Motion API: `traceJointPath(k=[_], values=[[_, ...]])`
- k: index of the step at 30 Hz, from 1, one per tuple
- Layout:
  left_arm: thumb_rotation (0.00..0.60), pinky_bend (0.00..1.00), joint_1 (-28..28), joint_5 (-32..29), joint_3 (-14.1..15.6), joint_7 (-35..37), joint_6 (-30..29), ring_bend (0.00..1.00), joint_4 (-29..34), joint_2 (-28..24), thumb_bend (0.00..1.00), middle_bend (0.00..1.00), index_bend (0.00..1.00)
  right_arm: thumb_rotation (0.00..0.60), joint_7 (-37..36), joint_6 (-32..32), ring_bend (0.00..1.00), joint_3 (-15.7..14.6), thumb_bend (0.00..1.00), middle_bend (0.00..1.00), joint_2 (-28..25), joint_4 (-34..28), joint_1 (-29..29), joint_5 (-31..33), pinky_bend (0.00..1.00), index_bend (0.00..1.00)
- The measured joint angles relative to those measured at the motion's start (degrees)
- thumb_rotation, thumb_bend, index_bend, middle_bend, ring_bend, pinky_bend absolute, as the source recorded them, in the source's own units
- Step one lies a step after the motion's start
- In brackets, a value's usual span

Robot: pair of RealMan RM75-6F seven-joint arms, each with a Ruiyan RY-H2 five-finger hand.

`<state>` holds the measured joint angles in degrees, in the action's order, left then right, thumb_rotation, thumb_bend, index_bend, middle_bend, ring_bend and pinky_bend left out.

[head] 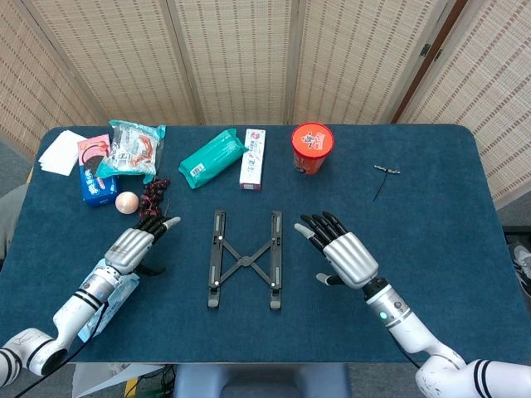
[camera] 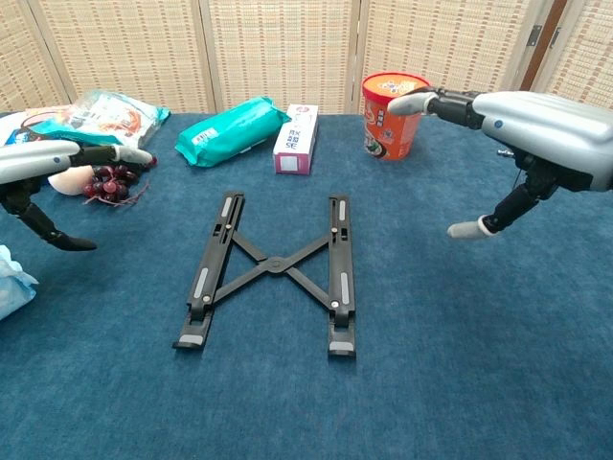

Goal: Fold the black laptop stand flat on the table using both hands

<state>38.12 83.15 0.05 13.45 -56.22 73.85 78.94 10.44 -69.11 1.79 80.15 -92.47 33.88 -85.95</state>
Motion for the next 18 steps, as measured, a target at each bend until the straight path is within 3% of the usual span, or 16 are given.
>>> traceJointPath(k=[18], values=[[0.6, 0.05, 2.4, 0.4, -3.0, -1.9, 0.7, 0.04, -9.3, 10.3, 0.18, 0.04, 0.0, 0.6, 7.3, 2.5, 0.0, 0.7, 0.04, 0.0, 9.5, 8.7, 0.1, -0.4, 0.0, 0.0]])
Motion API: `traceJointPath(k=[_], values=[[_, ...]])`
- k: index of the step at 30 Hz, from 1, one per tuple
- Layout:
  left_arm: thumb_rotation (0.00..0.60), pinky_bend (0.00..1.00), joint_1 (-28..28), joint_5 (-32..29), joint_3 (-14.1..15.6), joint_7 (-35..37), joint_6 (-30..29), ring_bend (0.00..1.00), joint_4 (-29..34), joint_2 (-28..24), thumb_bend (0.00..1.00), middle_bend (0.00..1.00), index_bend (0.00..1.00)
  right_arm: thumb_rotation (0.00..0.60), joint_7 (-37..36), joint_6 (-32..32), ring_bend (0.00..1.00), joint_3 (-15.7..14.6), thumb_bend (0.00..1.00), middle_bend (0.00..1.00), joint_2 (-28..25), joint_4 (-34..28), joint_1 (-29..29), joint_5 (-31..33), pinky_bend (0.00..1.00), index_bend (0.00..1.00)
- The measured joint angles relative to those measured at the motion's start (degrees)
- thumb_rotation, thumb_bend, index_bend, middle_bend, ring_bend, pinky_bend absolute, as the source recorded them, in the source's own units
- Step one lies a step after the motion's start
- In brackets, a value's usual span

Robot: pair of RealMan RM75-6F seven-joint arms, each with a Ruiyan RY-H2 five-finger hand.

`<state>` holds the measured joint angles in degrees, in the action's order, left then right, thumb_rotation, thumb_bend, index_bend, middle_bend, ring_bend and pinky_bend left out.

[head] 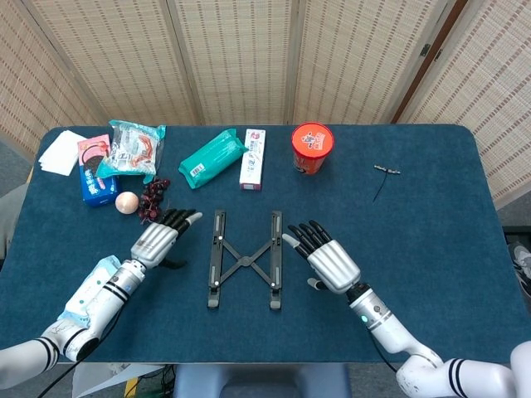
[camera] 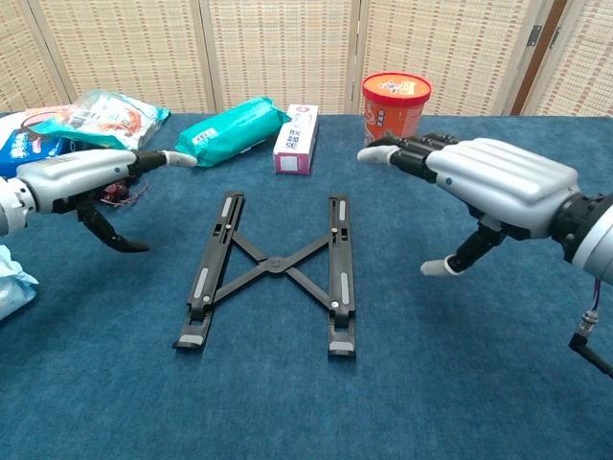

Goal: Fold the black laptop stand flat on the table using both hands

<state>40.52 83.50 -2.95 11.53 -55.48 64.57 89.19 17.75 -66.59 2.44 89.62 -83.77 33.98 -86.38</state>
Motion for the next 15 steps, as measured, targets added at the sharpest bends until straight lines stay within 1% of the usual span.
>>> traceJointPath(k=[6, 15], values=[[0.6, 0.04, 0.8, 0.2, -0.3, 0.8, 0.9, 0.04, -2.6, 2.4, 0.17, 0.03, 0.0, 0.6, 1.7, 1.1, 0.0, 0.3, 0.04, 0.0, 3.2, 3.2, 0.5, 0.1, 0.0, 0.0], [0.6, 0.04, 1.3, -0.1, -0.6, 1.8, 1.6, 0.04, -5.9, 5.8, 0.17, 0.03, 0.0, 0.6, 2.9, 2.3, 0.0, 0.8, 0.04, 0.0, 6.4, 6.7, 1.3, 0.0, 0.0, 0.0]])
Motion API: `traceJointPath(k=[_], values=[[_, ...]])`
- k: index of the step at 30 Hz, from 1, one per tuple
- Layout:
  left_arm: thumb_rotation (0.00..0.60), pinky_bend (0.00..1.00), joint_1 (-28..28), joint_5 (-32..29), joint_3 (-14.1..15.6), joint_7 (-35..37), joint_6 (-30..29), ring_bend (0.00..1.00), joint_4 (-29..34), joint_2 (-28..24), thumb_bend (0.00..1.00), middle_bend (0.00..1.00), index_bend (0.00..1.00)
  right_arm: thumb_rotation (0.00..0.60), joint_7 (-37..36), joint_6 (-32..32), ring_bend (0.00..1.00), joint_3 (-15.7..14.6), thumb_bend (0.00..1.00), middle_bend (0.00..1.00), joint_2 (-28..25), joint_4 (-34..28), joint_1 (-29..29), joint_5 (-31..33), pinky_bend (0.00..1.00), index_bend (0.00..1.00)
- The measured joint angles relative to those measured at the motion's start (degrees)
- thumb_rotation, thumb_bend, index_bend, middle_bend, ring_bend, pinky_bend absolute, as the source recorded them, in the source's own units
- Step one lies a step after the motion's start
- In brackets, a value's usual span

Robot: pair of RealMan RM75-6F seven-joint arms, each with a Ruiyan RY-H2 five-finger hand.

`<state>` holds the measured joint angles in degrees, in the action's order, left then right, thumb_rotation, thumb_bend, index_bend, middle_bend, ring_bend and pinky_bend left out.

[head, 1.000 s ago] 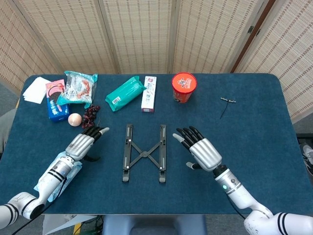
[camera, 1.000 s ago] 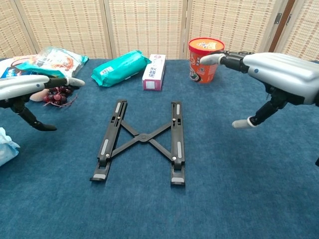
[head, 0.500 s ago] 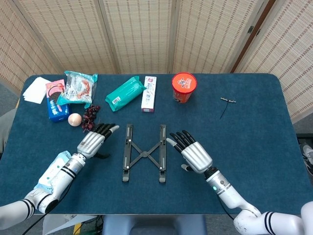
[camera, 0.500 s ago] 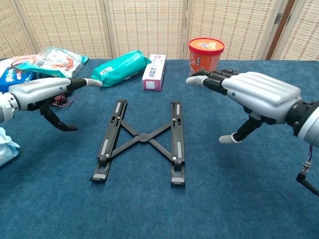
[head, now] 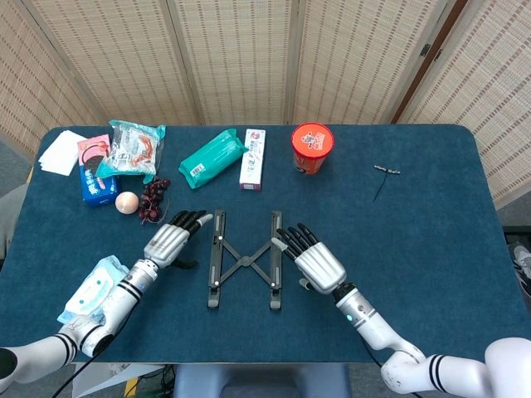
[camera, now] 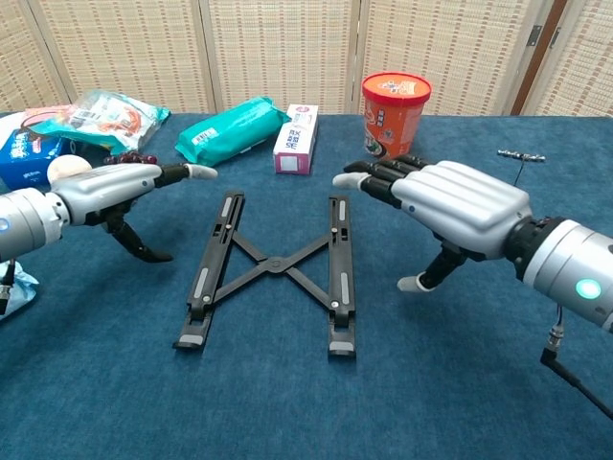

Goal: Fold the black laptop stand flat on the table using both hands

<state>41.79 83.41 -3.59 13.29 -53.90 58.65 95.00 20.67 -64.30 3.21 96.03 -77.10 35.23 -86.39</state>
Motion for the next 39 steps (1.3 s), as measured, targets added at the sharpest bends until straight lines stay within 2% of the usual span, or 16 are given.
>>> traceJointPath(k=[24, 39], values=[[0.6, 0.04, 0.2, -1.0, -0.9, 2.7, 0.8, 0.04, -2.5, 3.9, 0.17, 0.03, 0.0, 0.6, 3.1, 2.3, 0.0, 1.8, 0.07, 0.0, 9.0, 8.8, 2.3, 1.2, 0.0, 0.0], [0.6, 0.04, 0.2, -1.9, -1.7, 3.9, 1.2, 0.04, -2.5, 5.2, 0.18, 0.03, 0.0, 0.6, 2.9, 2.3, 0.0, 2.2, 0.07, 0.0, 12.2, 12.4, 3.7, 0.2, 0.0, 0.0]])
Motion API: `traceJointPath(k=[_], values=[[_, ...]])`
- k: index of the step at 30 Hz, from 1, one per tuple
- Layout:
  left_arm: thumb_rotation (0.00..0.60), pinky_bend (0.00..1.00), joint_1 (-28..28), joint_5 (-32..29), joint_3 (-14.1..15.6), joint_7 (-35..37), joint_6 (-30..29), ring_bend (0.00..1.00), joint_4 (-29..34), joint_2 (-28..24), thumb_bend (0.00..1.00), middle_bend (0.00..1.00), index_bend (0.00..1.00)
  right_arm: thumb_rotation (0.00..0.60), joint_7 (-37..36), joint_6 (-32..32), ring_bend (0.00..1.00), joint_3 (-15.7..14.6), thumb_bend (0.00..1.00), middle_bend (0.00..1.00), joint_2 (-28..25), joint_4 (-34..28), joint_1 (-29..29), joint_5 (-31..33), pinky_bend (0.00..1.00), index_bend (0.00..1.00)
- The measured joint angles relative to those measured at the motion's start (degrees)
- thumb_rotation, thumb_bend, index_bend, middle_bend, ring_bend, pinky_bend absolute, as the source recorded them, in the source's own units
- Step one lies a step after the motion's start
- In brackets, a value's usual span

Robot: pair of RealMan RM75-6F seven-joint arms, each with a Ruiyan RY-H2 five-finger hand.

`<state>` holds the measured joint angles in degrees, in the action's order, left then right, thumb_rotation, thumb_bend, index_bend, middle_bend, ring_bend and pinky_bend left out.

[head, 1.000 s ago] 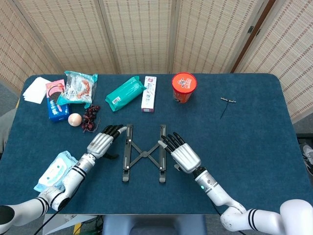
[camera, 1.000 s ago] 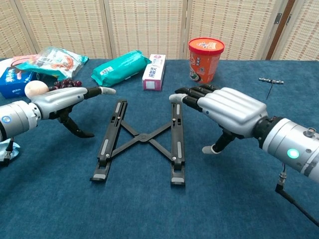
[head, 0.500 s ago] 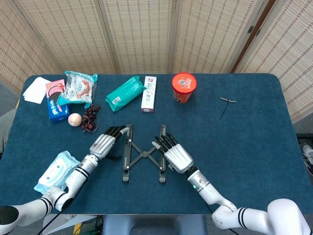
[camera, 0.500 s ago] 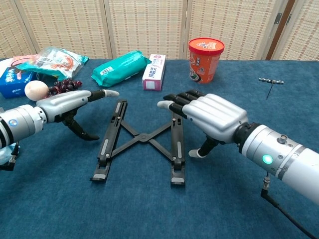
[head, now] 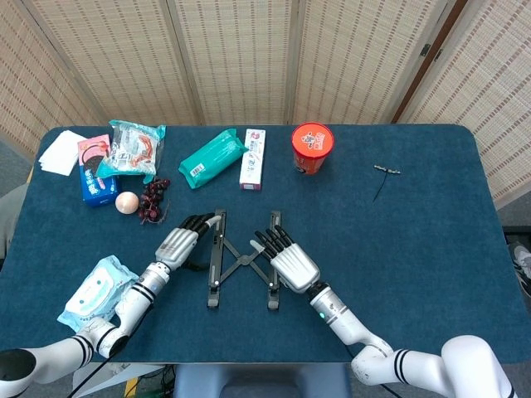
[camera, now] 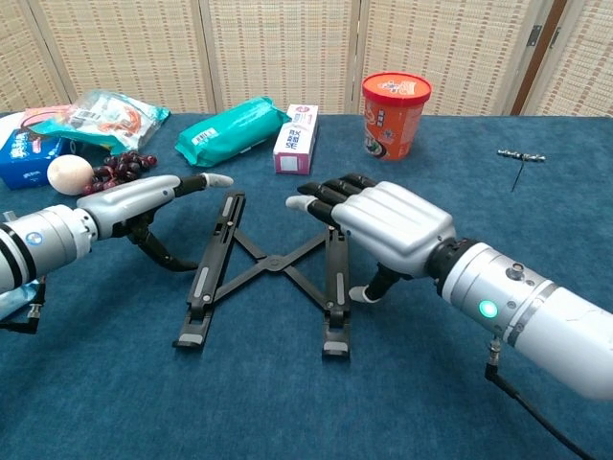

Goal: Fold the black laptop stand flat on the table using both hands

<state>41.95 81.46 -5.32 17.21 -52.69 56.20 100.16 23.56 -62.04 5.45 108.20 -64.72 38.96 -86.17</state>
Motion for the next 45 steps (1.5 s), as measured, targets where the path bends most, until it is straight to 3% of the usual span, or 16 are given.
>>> traceJointPath(k=[34, 41, 45], values=[[0.6, 0.05, 0.2, -1.0, -1.0, 1.1, 1.0, 0.04, 2.8, 0.7, 0.18, 0.03, 0.0, 0.6, -3.3, -0.8, 0.0, 2.4, 0.07, 0.0, 5.8, 7.3, 3.5, -0.8, 0.0, 0.0], [0.6, 0.05, 0.2, -1.0, -1.0, 0.4, 1.0, 0.04, 4.0, -0.4, 0.18, 0.03, 0.0, 0.6, -4.7, -1.8, 0.0, 2.1, 0.07, 0.0, 4.9, 7.0, 3.7, -1.7, 0.0, 0.0], [0.6, 0.05, -0.3, -1.2, -1.2, -0.6, 0.1, 0.03, 5.7, -2.1, 0.18, 0.03, 0.0, 0.6, -5.9, -2.0, 0.0, 1.5, 0.07, 0.0, 1.8, 4.3, 3.6, -2.6, 0.0, 0.0]])
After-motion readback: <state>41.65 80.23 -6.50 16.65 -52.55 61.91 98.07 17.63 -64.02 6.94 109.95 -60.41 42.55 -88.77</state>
